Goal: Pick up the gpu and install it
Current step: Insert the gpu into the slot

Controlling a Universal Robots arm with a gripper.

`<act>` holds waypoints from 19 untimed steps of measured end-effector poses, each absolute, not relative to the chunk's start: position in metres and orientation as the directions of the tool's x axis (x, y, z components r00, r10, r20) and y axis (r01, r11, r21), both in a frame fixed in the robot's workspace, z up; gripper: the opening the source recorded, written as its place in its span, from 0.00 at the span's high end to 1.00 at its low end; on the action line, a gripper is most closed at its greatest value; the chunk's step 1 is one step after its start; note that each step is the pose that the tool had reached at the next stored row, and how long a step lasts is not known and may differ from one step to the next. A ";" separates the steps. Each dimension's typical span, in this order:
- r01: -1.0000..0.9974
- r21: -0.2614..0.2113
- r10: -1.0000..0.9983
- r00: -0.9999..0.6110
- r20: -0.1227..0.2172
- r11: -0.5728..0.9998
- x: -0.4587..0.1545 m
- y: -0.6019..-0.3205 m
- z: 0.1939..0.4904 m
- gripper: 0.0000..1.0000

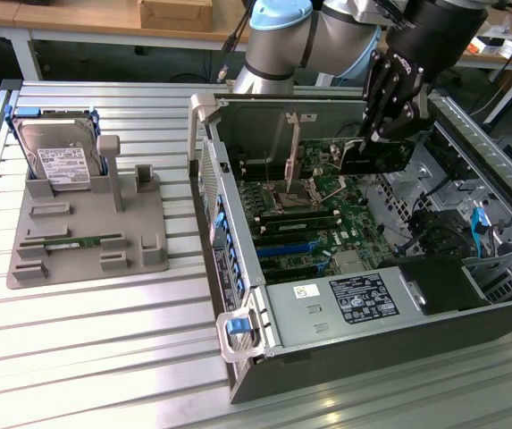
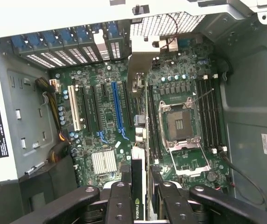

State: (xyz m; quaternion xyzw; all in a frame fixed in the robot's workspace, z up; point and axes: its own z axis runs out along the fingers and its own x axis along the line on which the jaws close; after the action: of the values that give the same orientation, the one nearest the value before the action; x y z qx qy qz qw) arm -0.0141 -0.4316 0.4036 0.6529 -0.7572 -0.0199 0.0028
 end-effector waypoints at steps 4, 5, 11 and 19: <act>-0.989 0.034 -0.989 -0.147 -0.022 0.147 -0.014 -0.432 0.402 0.73; -0.989 0.034 -0.989 -0.148 -0.022 0.147 -0.014 -0.432 0.402 0.73; -0.989 0.034 -0.989 -0.147 -0.022 0.147 -0.014 -0.432 0.399 0.73; -0.989 0.034 -0.989 -0.148 -0.022 0.147 -0.014 -0.432 0.395 0.73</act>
State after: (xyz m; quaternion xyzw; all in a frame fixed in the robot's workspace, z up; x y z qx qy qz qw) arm -0.0141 -0.4316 0.3950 0.6529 -0.7572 -0.0199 0.0028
